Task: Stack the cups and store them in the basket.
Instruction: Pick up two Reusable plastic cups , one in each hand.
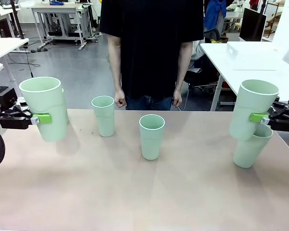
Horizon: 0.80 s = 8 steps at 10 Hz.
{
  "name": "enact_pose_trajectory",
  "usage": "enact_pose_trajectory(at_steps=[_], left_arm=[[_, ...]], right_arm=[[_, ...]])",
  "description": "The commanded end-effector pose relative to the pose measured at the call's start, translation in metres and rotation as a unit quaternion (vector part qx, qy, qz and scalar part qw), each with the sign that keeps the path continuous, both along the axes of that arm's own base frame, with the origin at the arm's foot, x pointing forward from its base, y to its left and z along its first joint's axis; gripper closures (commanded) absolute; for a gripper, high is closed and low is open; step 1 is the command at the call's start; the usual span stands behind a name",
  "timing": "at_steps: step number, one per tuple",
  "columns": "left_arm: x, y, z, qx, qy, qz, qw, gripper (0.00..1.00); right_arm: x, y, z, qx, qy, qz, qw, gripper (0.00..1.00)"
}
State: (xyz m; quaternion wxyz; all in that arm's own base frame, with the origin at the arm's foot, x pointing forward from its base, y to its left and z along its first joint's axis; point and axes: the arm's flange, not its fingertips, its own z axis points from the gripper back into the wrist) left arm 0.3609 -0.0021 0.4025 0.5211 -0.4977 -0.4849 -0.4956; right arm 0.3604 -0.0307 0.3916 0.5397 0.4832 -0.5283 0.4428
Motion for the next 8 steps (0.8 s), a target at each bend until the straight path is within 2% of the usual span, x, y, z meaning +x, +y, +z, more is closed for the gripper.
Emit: enact_pose_trajectory(at_steps=[1,2,6,7,8], left_arm=[[-0.030,-0.008,-0.012,-0.010,-0.006,-0.009,1.000,0.13],[-0.042,-0.025,-0.025,-0.009,-0.006,-0.013,1.000,0.13],[-0.064,-0.066,-0.032,-0.010,-0.020,-0.005,1.000,0.13],[0.005,-0.021,-0.022,-0.004,-0.001,-0.024,1.000,0.13],[0.005,-0.021,-0.022,-0.004,-0.001,-0.024,1.000,0.13]], right_arm=[[-0.027,0.008,0.013,0.021,-0.004,0.016,1.000,0.14],[-0.028,0.011,0.018,0.023,0.000,0.020,1.000,0.14],[-0.021,0.021,0.018,0.007,0.010,0.017,1.000,0.14],[-0.006,0.007,0.017,0.014,-0.007,0.021,1.000,0.14],[-0.006,0.007,0.017,0.014,-0.007,0.021,1.000,0.14]])
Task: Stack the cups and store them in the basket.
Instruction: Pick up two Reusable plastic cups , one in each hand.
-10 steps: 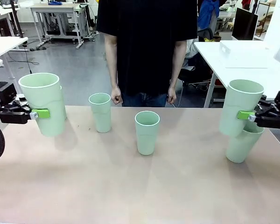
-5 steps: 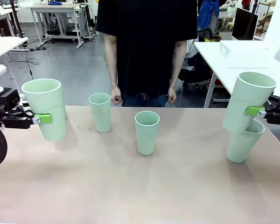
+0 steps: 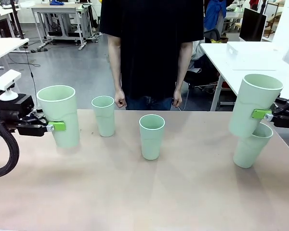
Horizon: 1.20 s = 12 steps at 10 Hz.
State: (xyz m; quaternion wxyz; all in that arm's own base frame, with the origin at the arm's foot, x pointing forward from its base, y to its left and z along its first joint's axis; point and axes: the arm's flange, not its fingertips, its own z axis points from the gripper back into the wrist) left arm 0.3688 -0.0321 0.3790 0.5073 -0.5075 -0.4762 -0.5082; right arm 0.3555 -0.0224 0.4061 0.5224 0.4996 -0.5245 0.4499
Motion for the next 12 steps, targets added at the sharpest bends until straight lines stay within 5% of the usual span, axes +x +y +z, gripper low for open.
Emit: enact_pose_trajectory(at_steps=[1,7,12], left_arm=[[-0.003,0.009,0.002,-0.003,0.003,-0.001,1.000,0.13],[0.015,0.055,0.047,-0.032,-0.014,0.026,0.999,0.13],[0.017,0.058,0.047,-0.030,-0.021,0.033,0.999,0.13]], right_arm=[[-0.001,-0.002,0.002,0.003,-0.004,-0.001,1.000,0.14],[-0.001,-0.002,0.002,0.003,-0.004,-0.001,1.000,0.14],[-0.001,-0.002,0.002,0.003,-0.004,-0.001,1.000,0.14]])
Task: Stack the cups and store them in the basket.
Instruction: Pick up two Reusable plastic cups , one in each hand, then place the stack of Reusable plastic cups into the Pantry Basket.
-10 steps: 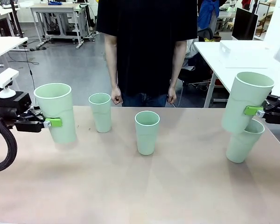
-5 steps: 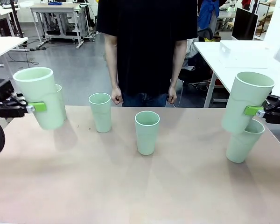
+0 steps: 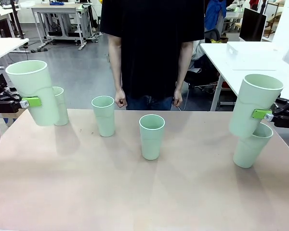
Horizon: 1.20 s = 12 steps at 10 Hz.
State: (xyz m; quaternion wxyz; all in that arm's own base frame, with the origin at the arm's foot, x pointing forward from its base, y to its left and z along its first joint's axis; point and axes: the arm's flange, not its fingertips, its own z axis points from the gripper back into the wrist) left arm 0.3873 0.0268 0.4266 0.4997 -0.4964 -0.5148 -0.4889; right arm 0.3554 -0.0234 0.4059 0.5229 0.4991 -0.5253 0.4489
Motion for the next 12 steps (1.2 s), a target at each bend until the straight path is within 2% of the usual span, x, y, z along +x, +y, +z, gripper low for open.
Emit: enact_pose_trajectory(at_steps=[1,12], left_arm=[[-0.0010,-0.0009,-0.0004,-0.003,-0.002,0.002,1.000,0.13],[-0.0010,-0.0009,-0.0004,-0.003,-0.002,0.002,1.000,0.13]], right_arm=[[-0.0007,-0.0007,0.0024,0.002,-0.004,0.000,1.000,0.14],[-0.0007,-0.0007,0.0024,0.002,-0.004,0.000,1.000,0.14]])
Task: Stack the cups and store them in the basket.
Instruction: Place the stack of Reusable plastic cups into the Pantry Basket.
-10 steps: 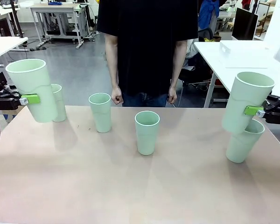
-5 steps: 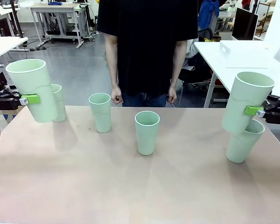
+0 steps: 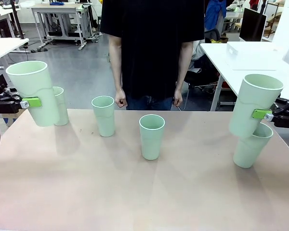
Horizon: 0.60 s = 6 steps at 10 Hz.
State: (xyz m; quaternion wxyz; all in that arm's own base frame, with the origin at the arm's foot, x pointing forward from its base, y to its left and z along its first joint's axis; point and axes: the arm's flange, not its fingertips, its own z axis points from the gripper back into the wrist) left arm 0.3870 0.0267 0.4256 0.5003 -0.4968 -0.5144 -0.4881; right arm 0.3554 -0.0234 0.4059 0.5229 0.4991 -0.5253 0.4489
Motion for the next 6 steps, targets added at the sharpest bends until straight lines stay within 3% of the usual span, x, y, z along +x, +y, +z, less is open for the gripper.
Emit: enact_pose_trajectory(at_steps=[1,6], left_arm=[[-0.0007,-0.0007,0.0005,-0.003,-0.003,0.002,1.000,0.13],[-0.0007,-0.0007,0.0005,-0.003,-0.003,0.002,1.000,0.13]], right_arm=[[-0.0007,-0.0007,0.0024,0.002,-0.004,0.000,1.000,0.14],[-0.0007,-0.0007,0.0024,0.002,-0.004,0.000,1.000,0.14]])
